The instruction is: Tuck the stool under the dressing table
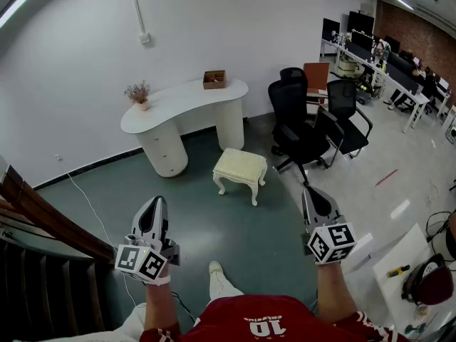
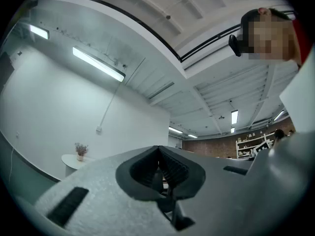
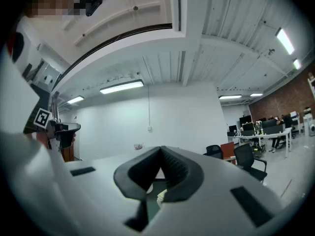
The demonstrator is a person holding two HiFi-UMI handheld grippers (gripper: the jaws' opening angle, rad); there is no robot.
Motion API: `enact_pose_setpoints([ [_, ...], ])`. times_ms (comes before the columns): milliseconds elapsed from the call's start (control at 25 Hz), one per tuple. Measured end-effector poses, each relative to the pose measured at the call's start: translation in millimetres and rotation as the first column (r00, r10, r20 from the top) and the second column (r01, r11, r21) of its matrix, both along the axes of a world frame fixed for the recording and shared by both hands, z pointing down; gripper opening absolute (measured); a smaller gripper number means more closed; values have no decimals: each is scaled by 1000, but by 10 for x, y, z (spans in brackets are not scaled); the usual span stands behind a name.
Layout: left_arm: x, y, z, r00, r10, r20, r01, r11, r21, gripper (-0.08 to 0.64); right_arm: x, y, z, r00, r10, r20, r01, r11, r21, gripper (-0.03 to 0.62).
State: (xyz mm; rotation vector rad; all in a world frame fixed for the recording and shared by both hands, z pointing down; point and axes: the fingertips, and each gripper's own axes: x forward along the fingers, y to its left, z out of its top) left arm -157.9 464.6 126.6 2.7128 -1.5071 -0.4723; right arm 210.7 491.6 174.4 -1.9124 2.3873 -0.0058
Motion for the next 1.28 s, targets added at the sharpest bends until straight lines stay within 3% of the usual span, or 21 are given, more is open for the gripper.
enact_pose_setpoints([
  [640,90,32,33,999,9,36,-10,1000,7,3,-92,18,-64,998,-33,-52,35,999,32,2],
  [920,90,45,94,999,14,32,-14,1000,-4,3,-154,64,-74,994,-104,46,101,993,62,3],
  [1280,-111,-185,219,997,-32,73,35,999,-42,3,-286,-281,-20,993,-112,47,110,993,32,4],
])
